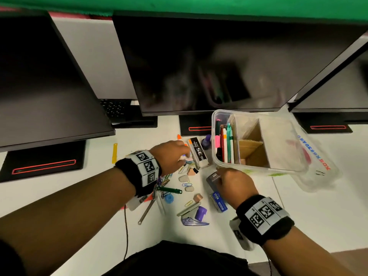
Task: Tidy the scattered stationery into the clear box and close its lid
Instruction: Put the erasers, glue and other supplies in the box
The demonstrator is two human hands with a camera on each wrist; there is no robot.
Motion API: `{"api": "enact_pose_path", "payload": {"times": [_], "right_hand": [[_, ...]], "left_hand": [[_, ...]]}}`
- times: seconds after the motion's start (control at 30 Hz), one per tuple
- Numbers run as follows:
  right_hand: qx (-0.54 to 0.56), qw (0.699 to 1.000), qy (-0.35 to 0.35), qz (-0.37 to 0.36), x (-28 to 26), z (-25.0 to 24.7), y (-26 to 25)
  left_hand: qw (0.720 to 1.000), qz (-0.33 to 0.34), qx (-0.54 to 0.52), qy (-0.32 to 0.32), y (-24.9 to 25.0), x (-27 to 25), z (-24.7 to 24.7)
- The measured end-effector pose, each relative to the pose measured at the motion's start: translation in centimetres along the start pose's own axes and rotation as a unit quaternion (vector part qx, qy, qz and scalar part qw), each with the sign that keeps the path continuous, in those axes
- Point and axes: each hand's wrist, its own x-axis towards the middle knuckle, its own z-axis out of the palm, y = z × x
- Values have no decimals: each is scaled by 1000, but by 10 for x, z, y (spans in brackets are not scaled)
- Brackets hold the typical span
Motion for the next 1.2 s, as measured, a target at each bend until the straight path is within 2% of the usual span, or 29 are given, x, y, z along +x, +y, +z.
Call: {"api": "enact_pose_path", "payload": {"times": [0.1, 0.17, 0.33, 0.4, 0.47, 0.53, 0.63, 0.73, 0.8, 0.87, 0.9, 0.97, 1.0, 1.1, 1.2], "right_hand": [[-7, 997, -56, 62, 6, 16, 15], [19, 993, -89, 78, 10, 26, 23], [66, 990, -103, 67, 13, 44, 32], [61, 991, -92, 71, 12, 48, 36], [60, 991, -93, 80, 8, 46, 42], [67, 988, -104, 89, 2, 35, 48], [83, 986, -132, 60, -18, 2, 55], [187, 969, -161, 21, -39, -44, 63], [295, 946, -136, 16, -44, -73, 72], [415, 905, -72, 54, -41, -96, 86], [442, 892, -36, 89, -36, -104, 94], [437, 882, 23, 176, -20, -111, 114], [413, 883, 29, 219, -11, -112, 124], [329, 890, -12, 316, 11, -104, 136], [275, 896, -84, 339, 24, -89, 132]], "left_hand": [[997, 50, -15, 61, 31, 21, -10], [993, 91, -14, 80, 48, 35, -11], [988, 141, 60, -13, 75, 56, -3], [989, 121, 64, -56, 77, 58, 3], [990, 108, 59, -72, 78, 59, 6], [990, 102, 59, -82, 79, 62, 6], [989, 95, 69, -92, 81, 63, 5], [990, 105, 60, -74, 74, 60, 5], [988, 113, 60, -82, 68, 59, 5], [986, 129, 60, -85, 67, 56, 5], [985, 136, 59, -82, 68, 54, 5], [985, 146, 57, -73, 72, 50, 7], [985, 146, 56, -67, 73, 47, 8], [987, 141, 51, -58, 75, 44, 11], [989, 127, 46, -63, 73, 42, 14]]}}
